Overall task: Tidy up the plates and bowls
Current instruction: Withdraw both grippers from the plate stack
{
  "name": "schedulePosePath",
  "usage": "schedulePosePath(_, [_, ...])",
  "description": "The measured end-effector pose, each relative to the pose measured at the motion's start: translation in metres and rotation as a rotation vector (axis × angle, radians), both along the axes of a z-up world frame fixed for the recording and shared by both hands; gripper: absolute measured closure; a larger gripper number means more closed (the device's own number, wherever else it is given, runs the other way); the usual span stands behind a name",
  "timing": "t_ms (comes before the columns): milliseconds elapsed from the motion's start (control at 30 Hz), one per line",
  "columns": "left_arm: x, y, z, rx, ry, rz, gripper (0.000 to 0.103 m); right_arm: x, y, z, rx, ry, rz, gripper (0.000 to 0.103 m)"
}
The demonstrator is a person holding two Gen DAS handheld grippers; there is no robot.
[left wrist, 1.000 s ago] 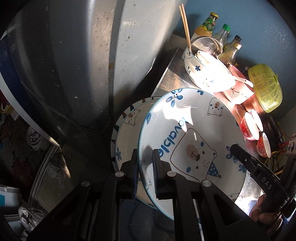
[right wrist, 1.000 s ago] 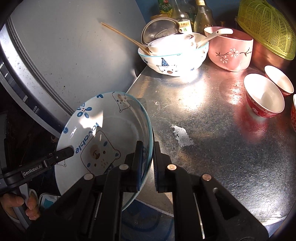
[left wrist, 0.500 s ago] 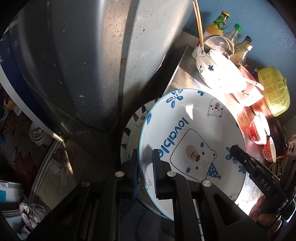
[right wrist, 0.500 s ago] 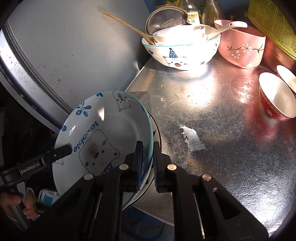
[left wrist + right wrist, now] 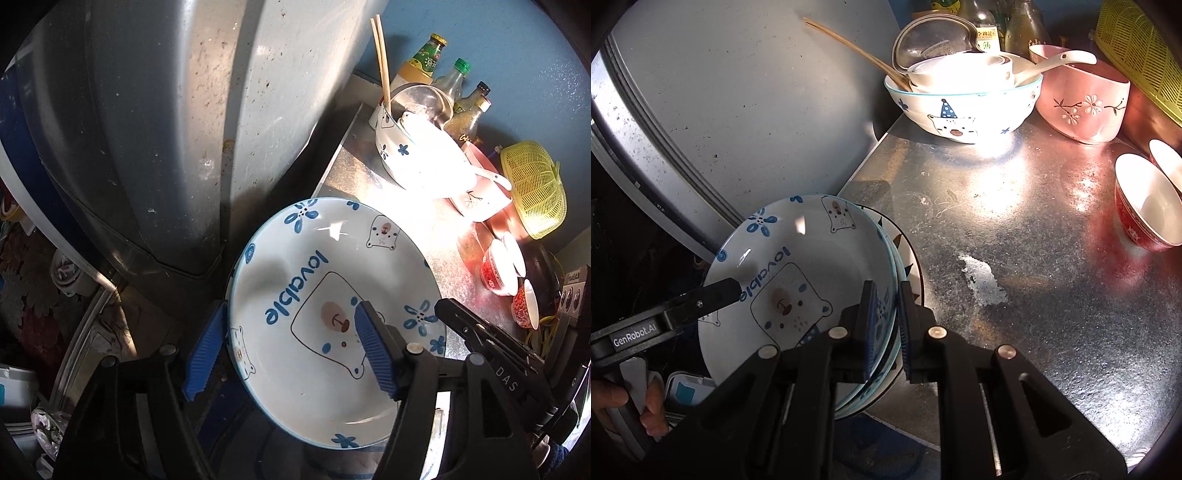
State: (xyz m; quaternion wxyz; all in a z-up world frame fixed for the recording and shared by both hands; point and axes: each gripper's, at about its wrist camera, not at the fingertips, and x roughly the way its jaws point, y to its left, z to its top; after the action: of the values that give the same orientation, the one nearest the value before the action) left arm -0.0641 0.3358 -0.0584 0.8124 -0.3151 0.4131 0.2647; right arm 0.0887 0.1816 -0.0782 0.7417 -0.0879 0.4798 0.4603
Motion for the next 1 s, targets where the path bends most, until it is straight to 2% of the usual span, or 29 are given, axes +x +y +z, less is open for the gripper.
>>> schedulePosePath(33, [0.0,-0.001,0.004,0.007,-0.006,-0.003,0.027,0.0,0.0,0.001,0.004,0.004,-0.002,0.086])
schedulePosePath(67, [0.0,-0.001,0.006,0.014,-0.006,-0.004,0.022,0.0,-0.001,0.001,0.011,0.014,0.0,0.082])
schedulePosePath(133, [0.001,-0.001,0.011,0.023,-0.017,-0.001,0.011,-0.001,-0.002,0.002,0.017,0.024,0.001,0.066])
schedulePosePath(200, [-0.001,-0.001,0.015,0.029,-0.028,0.005,0.008,-0.002,-0.007,0.006,0.041,0.022,-0.011,0.027])
schedulePosePath(267, [-0.002,-0.002,0.016,0.035,-0.022,0.007,0.008,-0.002,-0.012,0.011,0.058,0.014,-0.025,0.005])
schedulePosePath(300, [-0.003,-0.003,0.016,0.039,-0.017,0.01,0.008,-0.002,-0.014,0.013,0.062,0.011,-0.03,0.001])
schedulePosePath(667, [-0.012,-0.023,0.023,0.058,-0.016,0.003,0.007,0.002,-0.044,0.021,0.048,0.017,-0.094,0.0])
schedulePosePath(1000, [-0.004,-0.058,0.033,0.073,-0.034,-0.067,0.007,-0.004,-0.083,0.037,0.07,-0.004,-0.147,0.0])
